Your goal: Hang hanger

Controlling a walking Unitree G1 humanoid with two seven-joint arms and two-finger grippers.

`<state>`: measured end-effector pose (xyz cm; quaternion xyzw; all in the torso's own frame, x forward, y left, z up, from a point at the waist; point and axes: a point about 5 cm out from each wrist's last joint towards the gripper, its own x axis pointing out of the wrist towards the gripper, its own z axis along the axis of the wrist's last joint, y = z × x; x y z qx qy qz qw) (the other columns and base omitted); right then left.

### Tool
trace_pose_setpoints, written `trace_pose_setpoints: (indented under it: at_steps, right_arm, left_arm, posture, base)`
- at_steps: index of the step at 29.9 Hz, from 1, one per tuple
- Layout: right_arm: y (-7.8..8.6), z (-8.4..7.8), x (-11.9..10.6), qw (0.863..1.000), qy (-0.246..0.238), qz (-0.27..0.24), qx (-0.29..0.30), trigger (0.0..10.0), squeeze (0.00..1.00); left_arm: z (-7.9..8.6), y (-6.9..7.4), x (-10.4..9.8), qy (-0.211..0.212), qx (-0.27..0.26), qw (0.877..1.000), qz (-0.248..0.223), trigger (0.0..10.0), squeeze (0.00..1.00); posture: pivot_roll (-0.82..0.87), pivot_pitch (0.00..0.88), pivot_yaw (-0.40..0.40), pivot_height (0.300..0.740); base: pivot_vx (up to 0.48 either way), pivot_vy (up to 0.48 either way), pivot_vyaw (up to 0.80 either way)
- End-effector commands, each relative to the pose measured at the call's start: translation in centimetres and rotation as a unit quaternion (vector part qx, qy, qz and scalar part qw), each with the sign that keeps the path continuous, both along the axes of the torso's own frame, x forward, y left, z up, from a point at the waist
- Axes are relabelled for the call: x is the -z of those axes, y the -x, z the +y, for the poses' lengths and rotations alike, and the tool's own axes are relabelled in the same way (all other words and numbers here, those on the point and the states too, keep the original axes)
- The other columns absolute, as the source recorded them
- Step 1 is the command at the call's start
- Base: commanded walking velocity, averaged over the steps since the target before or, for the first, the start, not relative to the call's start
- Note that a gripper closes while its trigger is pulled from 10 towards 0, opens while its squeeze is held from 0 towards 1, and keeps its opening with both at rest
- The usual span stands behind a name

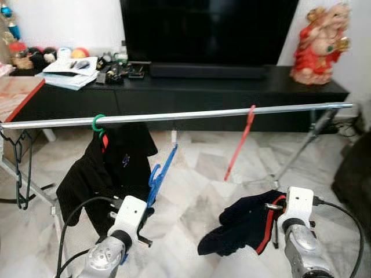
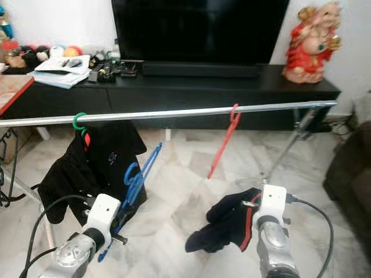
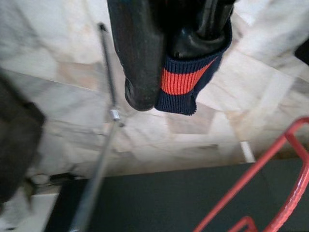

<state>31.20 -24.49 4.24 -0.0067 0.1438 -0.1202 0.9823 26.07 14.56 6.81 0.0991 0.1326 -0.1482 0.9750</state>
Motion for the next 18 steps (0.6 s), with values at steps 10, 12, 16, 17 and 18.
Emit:
trace_pose_setpoints:
  at_steps: [10,12,16,17,18]
  right_arm:
    - [-0.7,-0.8,-1.7,1.0,0.004,-0.029,0.01,10.0,0.0]
    - [-1.1,-0.3,-2.0,0.999,0.004,-0.033,0.002,10.0,0.0]
    - [-1.8,1.1,-2.2,0.999,0.001,-0.029,-0.025,10.0,0.0]
    - [-1.9,1.4,-2.2,0.999,0.0,-0.026,-0.029,10.0,0.0]
    - [-2.0,1.9,-2.0,0.999,0.001,-0.015,-0.039,10.0,0.0]
  left_arm:
    - [0.3,-0.2,-0.2,-0.01,0.015,1.0,0.001,10.0,0.0]
    - [0.4,-0.4,-0.2,-0.013,0.015,1.0,-0.001,10.0,0.0]
    - [0.7,-0.7,-0.4,-0.019,0.007,1.0,-0.006,10.0,0.0]
    - [0.7,-0.7,-0.4,-0.02,0.006,1.0,-0.007,10.0,0.0]
    - [0.7,-0.7,-0.5,-0.021,0.005,1.0,-0.007,10.0,0.0]
  posture:
    - [0.08,0.0,-0.006,0.74]
    - [0.09,0.0,-0.016,0.74]
    - [0.11,0.0,-0.03,0.74]
    - [0.11,0.0,-0.031,0.74]
    - [0.12,0.0,-0.03,0.74]
  base:
    - [-0.309,0.0,0.0]
    - [-0.309,0.0,0.0]
    - [-0.308,0.0,0.0]
    - [-0.311,0.0,0.0]
    - [-0.307,0.0,0.0]
